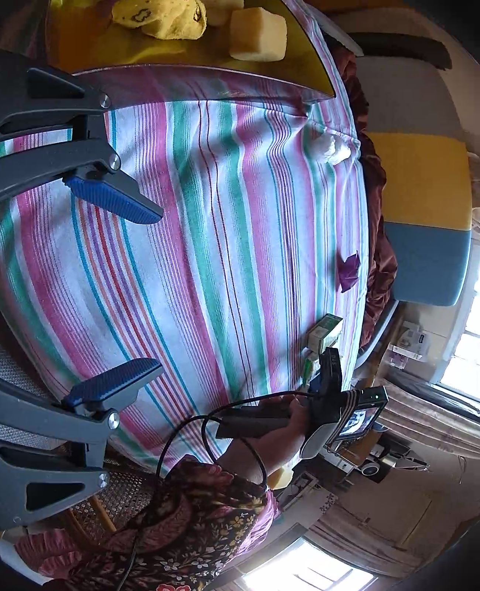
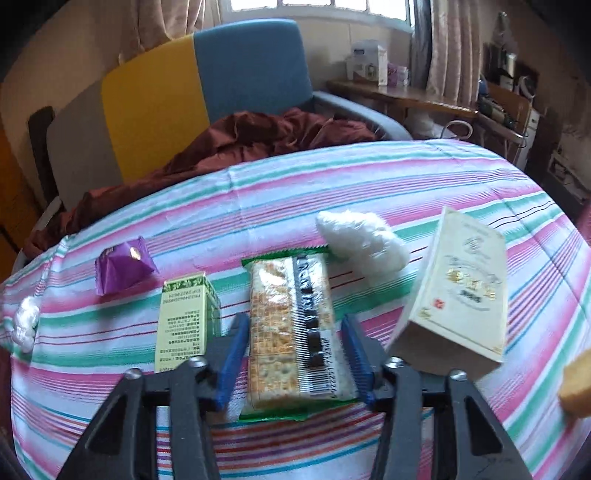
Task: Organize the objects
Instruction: 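Grasp the green-wrapped cracker packet with the right tool, then grasp the small green box with the left tool while the right tool holds the cracker packet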
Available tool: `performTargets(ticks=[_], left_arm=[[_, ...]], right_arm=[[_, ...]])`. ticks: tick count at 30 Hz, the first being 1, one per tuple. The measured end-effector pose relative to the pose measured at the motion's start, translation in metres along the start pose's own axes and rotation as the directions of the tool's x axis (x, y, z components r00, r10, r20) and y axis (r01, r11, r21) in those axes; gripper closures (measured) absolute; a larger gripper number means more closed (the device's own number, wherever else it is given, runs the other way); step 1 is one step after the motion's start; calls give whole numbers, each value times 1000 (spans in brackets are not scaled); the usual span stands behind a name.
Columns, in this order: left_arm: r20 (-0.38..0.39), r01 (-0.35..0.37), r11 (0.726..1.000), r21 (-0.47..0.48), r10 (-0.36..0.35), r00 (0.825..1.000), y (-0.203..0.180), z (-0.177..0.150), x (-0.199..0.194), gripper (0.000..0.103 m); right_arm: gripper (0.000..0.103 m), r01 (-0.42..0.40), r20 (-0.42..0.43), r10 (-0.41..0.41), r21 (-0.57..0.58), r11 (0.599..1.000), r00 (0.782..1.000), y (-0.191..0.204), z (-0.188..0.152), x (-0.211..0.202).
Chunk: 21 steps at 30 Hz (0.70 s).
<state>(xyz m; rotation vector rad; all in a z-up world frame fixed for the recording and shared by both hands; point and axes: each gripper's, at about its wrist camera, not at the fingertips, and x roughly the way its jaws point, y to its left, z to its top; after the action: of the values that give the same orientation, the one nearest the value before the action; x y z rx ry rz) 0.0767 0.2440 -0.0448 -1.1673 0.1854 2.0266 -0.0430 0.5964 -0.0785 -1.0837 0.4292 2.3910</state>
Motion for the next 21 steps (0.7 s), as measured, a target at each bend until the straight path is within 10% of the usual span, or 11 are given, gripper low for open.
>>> performTargets(ticks=[12,21], left_arm=[[5,-18,999,-39,18,1000,4,18,7,27],[26,-52,999,-9,52,998,-7,65,37,27]], right_arm=[[61,-119,1,119,-59,991,993,9,-26,-25],[61,33,9,-33,15,999,999,-21,-52,-47]])
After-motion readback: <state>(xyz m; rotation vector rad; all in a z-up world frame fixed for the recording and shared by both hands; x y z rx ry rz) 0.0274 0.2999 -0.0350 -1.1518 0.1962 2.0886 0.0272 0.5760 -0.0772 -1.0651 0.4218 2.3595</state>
